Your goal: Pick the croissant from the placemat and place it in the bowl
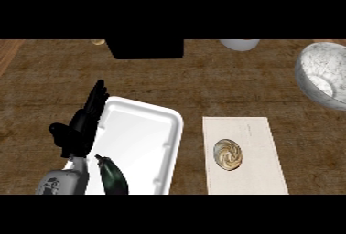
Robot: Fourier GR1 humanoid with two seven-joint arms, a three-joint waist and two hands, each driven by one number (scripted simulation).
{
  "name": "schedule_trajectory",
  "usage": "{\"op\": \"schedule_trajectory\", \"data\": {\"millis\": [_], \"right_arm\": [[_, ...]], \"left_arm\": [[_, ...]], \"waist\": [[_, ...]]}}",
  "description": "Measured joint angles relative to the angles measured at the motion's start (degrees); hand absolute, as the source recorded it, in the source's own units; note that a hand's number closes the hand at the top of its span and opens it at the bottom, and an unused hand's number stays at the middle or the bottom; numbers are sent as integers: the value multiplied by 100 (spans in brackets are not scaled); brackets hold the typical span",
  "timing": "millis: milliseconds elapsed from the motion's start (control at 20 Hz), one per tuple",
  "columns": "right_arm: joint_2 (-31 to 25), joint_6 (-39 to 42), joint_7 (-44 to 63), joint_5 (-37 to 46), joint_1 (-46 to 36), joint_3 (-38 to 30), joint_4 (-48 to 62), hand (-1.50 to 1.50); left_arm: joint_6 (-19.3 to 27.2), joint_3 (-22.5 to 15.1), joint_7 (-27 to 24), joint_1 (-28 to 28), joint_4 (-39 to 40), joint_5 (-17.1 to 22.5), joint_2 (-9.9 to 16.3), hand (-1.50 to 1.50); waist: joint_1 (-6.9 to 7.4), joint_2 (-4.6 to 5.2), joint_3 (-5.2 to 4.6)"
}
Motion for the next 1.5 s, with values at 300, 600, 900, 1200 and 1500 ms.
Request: {"op": "schedule_trajectory", "data": {"millis": [300, 600, 900, 1200, 1500], "right_arm": [[-536, -216, 1353, -797, -746, -371, 72, 150], [-977, -579, 2142, -771, -1869, -14, 761, 150], [-1139, -939, 2165, 297, -2768, 634, 1561, 150], [-1119, -1479, 1274, 1948, -3380, 1314, 2667, 150], [-796, -2025, 390, 3072, -4274, 1917, 4451, 150]], "left_arm": [[3, -87, -6, 30, -5, -69, -82, 0], [-100, -81, 41, 98, -165, -51, -28, 0], [-172, -1, -116, -92, 145, -32, -28, 0], [-91, -107, 38, -231, 66, -103, -154, 0], [-147, -122, 14, -199, 40, -86, -162, 0]], "waist": [[78, 15, 0], [155, 29, 4], [220, 57, 5], [301, 79, 12], [326, 82, 14]]}}
